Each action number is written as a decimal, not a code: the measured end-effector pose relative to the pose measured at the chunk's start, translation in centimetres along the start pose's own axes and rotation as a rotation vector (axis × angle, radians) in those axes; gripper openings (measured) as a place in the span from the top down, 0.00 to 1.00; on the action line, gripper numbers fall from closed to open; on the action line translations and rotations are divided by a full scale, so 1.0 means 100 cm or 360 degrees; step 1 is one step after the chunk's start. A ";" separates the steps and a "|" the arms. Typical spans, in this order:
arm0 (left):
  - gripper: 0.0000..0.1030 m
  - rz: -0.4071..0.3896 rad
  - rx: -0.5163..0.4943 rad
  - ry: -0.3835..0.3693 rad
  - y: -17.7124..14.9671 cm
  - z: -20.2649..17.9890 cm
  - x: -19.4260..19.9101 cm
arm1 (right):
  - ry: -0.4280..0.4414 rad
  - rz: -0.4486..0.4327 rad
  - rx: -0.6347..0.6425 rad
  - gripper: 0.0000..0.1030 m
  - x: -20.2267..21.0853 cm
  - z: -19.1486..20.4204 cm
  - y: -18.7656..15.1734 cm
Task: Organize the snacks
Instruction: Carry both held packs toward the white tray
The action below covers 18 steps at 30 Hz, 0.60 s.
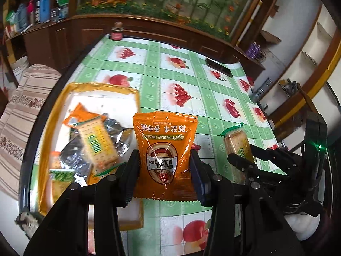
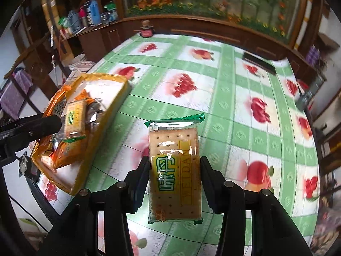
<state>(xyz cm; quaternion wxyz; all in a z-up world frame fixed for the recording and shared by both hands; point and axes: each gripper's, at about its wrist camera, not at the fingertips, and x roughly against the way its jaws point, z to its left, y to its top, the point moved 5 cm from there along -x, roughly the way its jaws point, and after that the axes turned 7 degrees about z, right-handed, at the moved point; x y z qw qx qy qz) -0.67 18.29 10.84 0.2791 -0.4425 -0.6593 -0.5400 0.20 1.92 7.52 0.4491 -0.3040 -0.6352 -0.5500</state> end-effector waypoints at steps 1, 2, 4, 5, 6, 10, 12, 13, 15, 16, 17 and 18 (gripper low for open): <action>0.58 -0.0009 0.0009 0.0010 -0.001 0.002 0.003 | 0.0004 -0.0004 0.0016 0.54 0.001 0.004 0.001; 0.58 -0.0019 0.0018 0.0021 -0.003 0.005 0.006 | 0.0009 -0.0009 0.0034 0.54 0.001 0.008 0.002; 0.58 -0.0040 0.0037 0.0037 -0.006 0.010 0.013 | 0.0022 -0.0018 0.0066 0.54 0.003 0.015 0.004; 0.58 -0.0048 0.0045 0.0042 -0.006 0.012 0.015 | 0.0030 -0.0025 0.0083 0.54 0.003 0.020 0.006; 0.58 -0.0057 0.0055 0.0049 -0.007 0.014 0.018 | 0.0035 -0.0029 0.0094 0.54 0.004 0.023 0.007; 0.58 -0.0077 0.0078 0.0071 -0.011 0.021 0.026 | 0.0053 -0.0044 0.0146 0.54 0.007 0.036 0.010; 0.58 -0.0084 0.0087 0.0080 -0.012 0.022 0.029 | 0.0062 -0.0053 0.0172 0.54 0.008 0.042 0.011; 0.58 -0.0091 0.0091 0.0082 -0.013 0.024 0.031 | 0.0066 -0.0057 0.0181 0.54 0.009 0.044 0.012; 0.58 -0.0103 0.0094 0.0093 -0.014 0.026 0.034 | 0.0077 -0.0072 0.0205 0.54 0.012 0.050 0.013; 0.58 -0.0109 0.0095 0.0096 -0.015 0.026 0.036 | 0.0078 -0.0081 0.0214 0.54 0.014 0.052 0.014; 0.58 -0.0114 0.0096 0.0099 -0.014 0.028 0.038 | 0.0077 -0.0088 0.0221 0.54 0.015 0.054 0.014; 0.58 -0.0119 0.0099 0.0101 -0.015 0.029 0.039 | 0.0074 -0.0098 0.0234 0.54 0.017 0.056 0.015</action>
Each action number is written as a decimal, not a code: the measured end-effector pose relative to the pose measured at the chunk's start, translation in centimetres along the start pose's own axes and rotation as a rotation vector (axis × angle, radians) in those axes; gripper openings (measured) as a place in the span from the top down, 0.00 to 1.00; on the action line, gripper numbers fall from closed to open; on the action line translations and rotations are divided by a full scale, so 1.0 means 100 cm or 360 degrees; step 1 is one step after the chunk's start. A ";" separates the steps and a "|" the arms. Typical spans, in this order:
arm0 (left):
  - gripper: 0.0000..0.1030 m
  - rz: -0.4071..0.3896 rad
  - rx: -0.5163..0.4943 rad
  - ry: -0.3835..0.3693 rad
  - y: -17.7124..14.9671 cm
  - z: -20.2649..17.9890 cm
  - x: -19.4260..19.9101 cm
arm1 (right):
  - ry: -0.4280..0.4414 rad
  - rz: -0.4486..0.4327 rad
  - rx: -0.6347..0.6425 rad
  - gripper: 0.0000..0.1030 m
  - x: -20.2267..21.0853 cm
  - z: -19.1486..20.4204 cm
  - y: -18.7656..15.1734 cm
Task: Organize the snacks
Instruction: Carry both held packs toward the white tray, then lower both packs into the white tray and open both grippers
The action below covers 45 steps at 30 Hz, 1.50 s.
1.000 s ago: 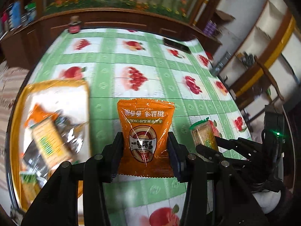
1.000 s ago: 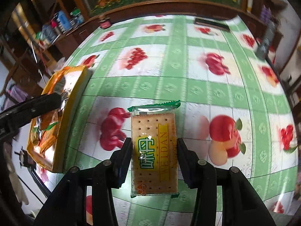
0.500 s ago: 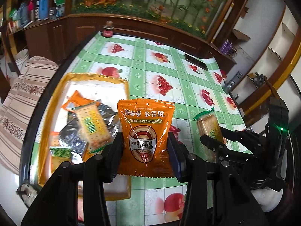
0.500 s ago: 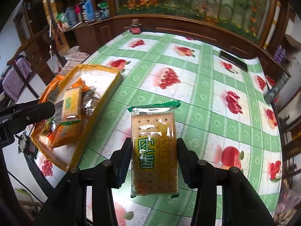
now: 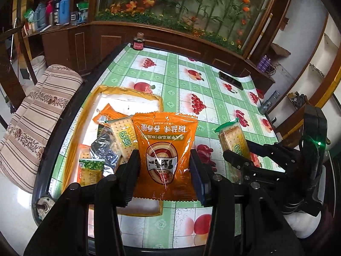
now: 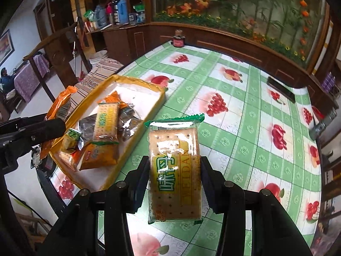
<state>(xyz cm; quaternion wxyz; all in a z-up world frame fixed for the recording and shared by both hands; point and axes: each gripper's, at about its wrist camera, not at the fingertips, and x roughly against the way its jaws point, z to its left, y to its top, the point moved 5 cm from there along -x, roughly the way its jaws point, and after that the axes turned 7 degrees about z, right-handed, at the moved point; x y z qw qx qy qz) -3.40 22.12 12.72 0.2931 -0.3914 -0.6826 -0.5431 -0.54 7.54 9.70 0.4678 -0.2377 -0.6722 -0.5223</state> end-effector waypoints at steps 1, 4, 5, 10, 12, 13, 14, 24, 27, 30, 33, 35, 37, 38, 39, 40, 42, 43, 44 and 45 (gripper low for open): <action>0.58 -0.0006 0.0004 0.0003 0.001 0.001 0.001 | -0.0001 -0.0006 0.0010 0.54 0.001 0.002 0.001; 0.58 -0.0016 0.0012 0.0011 0.001 0.006 0.005 | 0.0007 -0.0017 0.0033 0.54 0.003 0.010 0.004; 0.58 -0.0017 0.0016 0.0013 0.000 0.008 0.005 | 0.0011 -0.0018 0.0038 0.54 0.003 0.012 0.005; 0.58 -0.0003 0.0033 0.0016 -0.002 0.019 0.005 | 0.0019 -0.0020 0.0057 0.54 0.002 0.024 0.008; 0.58 0.0002 0.0035 0.0015 -0.002 0.024 0.004 | 0.0019 -0.0022 0.0062 0.54 0.001 0.029 0.011; 0.58 0.0006 0.0034 0.0012 -0.002 0.026 0.004 | 0.0020 -0.0023 0.0062 0.54 0.001 0.032 0.012; 0.58 0.0010 0.0031 0.0010 -0.002 0.028 0.004 | 0.0024 -0.0026 0.0062 0.54 0.001 0.034 0.013; 0.58 0.0073 0.0017 -0.0004 0.001 0.049 -0.007 | 0.0105 -0.0021 0.0035 0.54 -0.008 0.058 0.026; 0.58 0.0101 0.0011 0.0004 0.000 0.055 -0.011 | 0.0127 0.0002 0.0008 0.54 -0.014 0.063 0.029; 0.58 0.0130 0.0007 0.0005 -0.001 0.061 -0.014 | 0.0159 0.0026 -0.0020 0.54 -0.021 0.069 0.031; 0.58 0.0150 0.0004 0.0004 -0.001 0.067 -0.016 | 0.0205 0.0061 -0.0056 0.54 -0.028 0.072 0.031; 0.58 0.0159 0.0000 0.0002 -0.001 0.070 -0.018 | 0.0212 0.0075 -0.0077 0.54 -0.032 0.074 0.032; 0.58 0.0172 -0.0009 0.0006 0.001 0.073 -0.021 | 0.0203 0.0083 -0.0087 0.54 -0.036 0.075 0.035; 0.58 0.0182 -0.0016 0.0025 0.002 0.075 -0.023 | 0.0196 0.0089 -0.0089 0.54 -0.038 0.076 0.036; 0.58 0.0186 -0.0026 0.0048 0.003 0.076 -0.025 | 0.0192 0.0091 -0.0092 0.54 -0.039 0.075 0.038; 0.58 0.0186 -0.0036 0.0067 0.005 0.077 -0.027 | 0.0187 0.0091 -0.0095 0.54 -0.040 0.076 0.039; 0.58 0.0190 -0.0059 0.0095 0.007 0.079 -0.031 | 0.0171 0.0092 -0.0095 0.54 -0.043 0.076 0.044; 0.58 0.0199 -0.0072 0.0109 0.008 0.079 -0.035 | 0.0164 0.0095 -0.0094 0.54 -0.044 0.077 0.045; 0.58 0.0207 -0.0078 0.0109 0.009 0.079 -0.038 | 0.0154 0.0100 -0.0088 0.54 -0.046 0.078 0.048; 0.58 0.0215 -0.0082 0.0104 0.009 0.080 -0.040 | 0.0148 0.0101 -0.0086 0.54 -0.047 0.079 0.049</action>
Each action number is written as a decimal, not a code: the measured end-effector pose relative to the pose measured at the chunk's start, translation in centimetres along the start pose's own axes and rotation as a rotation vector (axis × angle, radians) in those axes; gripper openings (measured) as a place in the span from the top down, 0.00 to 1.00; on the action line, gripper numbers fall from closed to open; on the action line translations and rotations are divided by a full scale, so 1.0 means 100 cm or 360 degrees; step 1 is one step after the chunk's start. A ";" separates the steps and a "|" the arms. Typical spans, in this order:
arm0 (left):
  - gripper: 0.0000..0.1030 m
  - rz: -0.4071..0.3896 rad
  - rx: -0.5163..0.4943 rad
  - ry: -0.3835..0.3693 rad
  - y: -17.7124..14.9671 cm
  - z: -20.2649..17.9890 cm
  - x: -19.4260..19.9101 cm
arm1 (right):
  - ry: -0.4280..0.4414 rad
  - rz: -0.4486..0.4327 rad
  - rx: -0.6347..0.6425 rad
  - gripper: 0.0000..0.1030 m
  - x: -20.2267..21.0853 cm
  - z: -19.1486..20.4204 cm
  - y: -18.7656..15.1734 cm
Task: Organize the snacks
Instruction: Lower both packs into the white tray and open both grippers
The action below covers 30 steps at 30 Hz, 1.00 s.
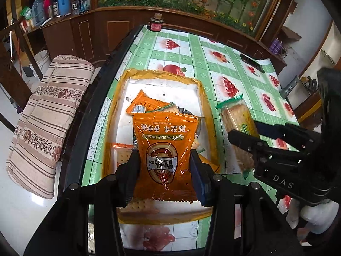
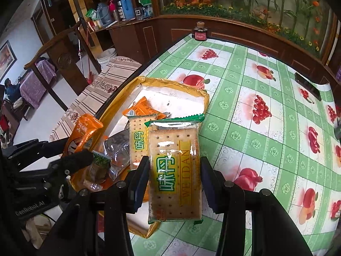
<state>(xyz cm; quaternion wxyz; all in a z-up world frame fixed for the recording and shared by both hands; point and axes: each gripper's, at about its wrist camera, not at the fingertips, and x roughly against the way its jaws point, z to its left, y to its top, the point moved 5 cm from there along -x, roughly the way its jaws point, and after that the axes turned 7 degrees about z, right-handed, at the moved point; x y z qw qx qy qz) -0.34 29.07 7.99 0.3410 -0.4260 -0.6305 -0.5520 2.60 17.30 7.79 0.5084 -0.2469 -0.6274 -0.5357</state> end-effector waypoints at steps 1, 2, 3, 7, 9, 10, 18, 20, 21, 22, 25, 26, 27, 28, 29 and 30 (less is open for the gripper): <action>0.58 0.0010 -0.0008 0.0001 0.001 0.000 -0.004 | -0.0008 0.0001 0.0003 0.54 -0.002 0.001 0.003; 0.58 0.0016 -0.0015 0.0006 0.002 0.000 -0.006 | -0.0011 0.0002 0.0004 0.54 -0.002 0.001 0.004; 0.58 0.0026 -0.0022 0.0007 0.002 0.000 -0.009 | -0.0013 0.0004 0.0007 0.54 -0.004 0.003 0.008; 0.58 0.0066 -0.0029 0.0006 0.004 0.004 -0.020 | -0.0032 0.0001 0.0012 0.54 -0.010 0.007 0.019; 0.58 0.0086 -0.0027 0.0012 0.005 0.007 -0.026 | -0.0035 0.0000 0.0007 0.54 -0.014 0.008 0.024; 0.57 0.0098 -0.0030 0.0013 0.007 0.009 -0.029 | -0.0037 0.0000 0.0005 0.54 -0.016 0.008 0.026; 0.58 0.0148 0.0009 -0.0061 0.019 0.017 -0.052 | -0.0072 0.0018 -0.0046 0.54 -0.039 0.004 0.047; 0.58 0.0156 0.0019 -0.0061 0.020 0.018 -0.057 | -0.0060 0.0029 -0.0073 0.54 -0.047 0.002 0.052; 0.58 0.0162 0.0027 -0.0061 0.021 0.020 -0.061 | -0.0060 0.0031 -0.0079 0.54 -0.049 0.002 0.053; 0.58 0.0167 0.0034 -0.0063 0.022 0.020 -0.063 | -0.0063 0.0031 -0.0085 0.54 -0.054 0.002 0.056; 0.56 0.0172 0.0076 -0.0080 0.025 0.024 -0.069 | -0.0061 0.0044 -0.0089 0.54 -0.068 0.005 0.062; 0.56 0.0172 0.0090 -0.0096 0.026 0.025 -0.070 | -0.0059 0.0049 -0.0089 0.54 -0.071 0.005 0.063; 0.55 0.0169 0.0099 -0.0113 0.027 0.025 -0.070 | -0.0056 0.0060 -0.0088 0.54 -0.078 0.007 0.066; 0.52 0.0164 0.0104 -0.0127 0.027 0.026 -0.068 | -0.0056 0.0070 -0.0092 0.54 -0.082 0.007 0.067; 0.47 0.0156 0.0109 -0.0142 0.026 0.026 -0.066 | -0.0059 0.0080 -0.0099 0.54 -0.087 0.007 0.068; 0.45 0.0150 0.0116 -0.0155 0.026 0.027 -0.064 | -0.0061 0.0087 -0.0107 0.54 -0.090 0.006 0.070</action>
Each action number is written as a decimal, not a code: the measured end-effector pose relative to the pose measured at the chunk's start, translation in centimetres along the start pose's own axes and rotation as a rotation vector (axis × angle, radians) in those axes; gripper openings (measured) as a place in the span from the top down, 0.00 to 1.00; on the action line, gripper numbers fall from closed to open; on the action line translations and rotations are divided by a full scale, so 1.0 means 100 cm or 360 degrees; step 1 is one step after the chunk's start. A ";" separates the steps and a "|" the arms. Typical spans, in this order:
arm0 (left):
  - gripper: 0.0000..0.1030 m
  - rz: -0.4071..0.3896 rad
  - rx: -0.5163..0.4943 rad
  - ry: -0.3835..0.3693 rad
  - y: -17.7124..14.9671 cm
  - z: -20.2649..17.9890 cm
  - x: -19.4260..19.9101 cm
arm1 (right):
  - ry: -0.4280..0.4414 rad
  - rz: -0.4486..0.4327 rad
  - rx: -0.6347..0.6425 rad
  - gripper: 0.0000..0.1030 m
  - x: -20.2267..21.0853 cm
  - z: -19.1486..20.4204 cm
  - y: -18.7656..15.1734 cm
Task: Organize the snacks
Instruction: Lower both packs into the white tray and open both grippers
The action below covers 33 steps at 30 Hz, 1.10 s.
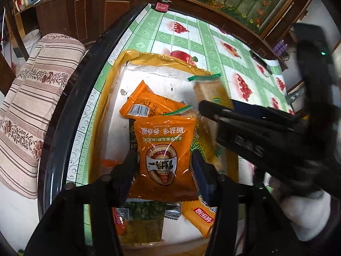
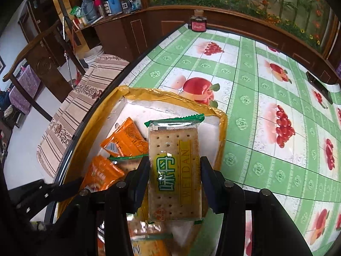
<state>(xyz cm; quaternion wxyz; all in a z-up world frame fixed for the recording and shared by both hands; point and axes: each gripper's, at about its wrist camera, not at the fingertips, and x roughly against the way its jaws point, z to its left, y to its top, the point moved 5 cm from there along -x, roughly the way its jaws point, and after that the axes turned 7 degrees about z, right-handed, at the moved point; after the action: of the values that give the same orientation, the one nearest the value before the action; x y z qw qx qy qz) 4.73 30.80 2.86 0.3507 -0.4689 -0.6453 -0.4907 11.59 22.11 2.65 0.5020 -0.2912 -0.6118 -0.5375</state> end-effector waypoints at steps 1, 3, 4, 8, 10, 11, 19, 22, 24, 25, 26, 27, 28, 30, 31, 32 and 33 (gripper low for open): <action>0.42 -0.0007 0.0007 -0.0018 -0.001 0.001 0.003 | -0.0003 0.0004 -0.0008 0.53 -0.002 -0.001 0.002; 0.41 -0.0015 0.0027 -0.0055 -0.001 0.003 0.008 | -0.0005 0.0001 -0.0019 0.52 -0.006 0.000 0.006; 0.41 -0.0015 0.0037 -0.0078 -0.002 0.005 0.010 | 0.0004 -0.0003 -0.0026 0.52 -0.007 0.001 0.009; 0.41 -0.0030 0.0052 -0.0121 -0.004 0.008 0.018 | 0.0029 -0.0017 -0.0026 0.53 -0.007 0.006 0.019; 0.41 -0.0053 0.0053 -0.0154 -0.004 0.008 0.023 | 0.0027 -0.0032 -0.0012 0.53 -0.003 0.009 0.020; 0.41 -0.0071 0.0049 -0.0171 -0.005 0.007 0.027 | 0.0023 -0.0043 -0.0007 0.52 0.001 0.010 0.020; 0.39 -0.0190 -0.0014 -0.0151 -0.013 -0.005 0.058 | 0.0044 -0.0086 -0.0014 0.49 0.034 0.007 0.004; 0.39 -0.0226 -0.0038 -0.0113 -0.017 -0.013 0.068 | 0.0018 -0.0135 0.0015 0.47 0.052 0.005 -0.008; 0.39 -0.0249 -0.0054 -0.0084 -0.021 -0.021 0.073 | -0.0002 -0.0169 0.0041 0.46 0.064 0.002 -0.017; 0.39 -0.0265 -0.0061 -0.0069 -0.023 -0.026 0.077 | -0.0007 -0.0186 0.0055 0.46 0.071 0.001 -0.023; 0.39 -0.0278 -0.0065 -0.0058 -0.025 -0.032 0.079 | -0.0015 -0.0204 0.0065 0.46 0.078 -0.001 -0.029; 0.39 -0.0288 -0.0066 -0.0047 -0.028 -0.036 0.081 | -0.0018 -0.0224 0.0073 0.46 0.085 -0.003 -0.034; 0.39 -0.0298 -0.0067 -0.0033 -0.030 -0.042 0.084 | -0.0014 -0.0240 0.0078 0.44 0.091 -0.005 -0.038; 0.39 -0.0321 -0.0073 -0.0012 -0.038 -0.060 0.088 | 0.0004 -0.0263 0.0082 0.42 0.104 -0.011 -0.049; 0.39 -0.0328 -0.0076 -0.0008 -0.040 -0.065 0.090 | 0.0013 -0.0273 0.0080 0.42 0.109 -0.014 -0.054; 0.39 -0.0342 -0.0085 -0.0001 -0.044 -0.074 0.092 | 0.0022 -0.0282 0.0076 0.42 0.116 -0.020 -0.060; 0.39 -0.0353 -0.0091 0.0007 -0.047 -0.082 0.094 | 0.0029 -0.0289 0.0073 0.42 0.122 -0.025 -0.067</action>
<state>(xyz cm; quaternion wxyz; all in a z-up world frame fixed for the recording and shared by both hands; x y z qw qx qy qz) -2.76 25.01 12.20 0.2820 -0.4033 -0.6782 -0.5457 2.40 15.82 11.32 0.4633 -0.2179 -0.6433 -0.5693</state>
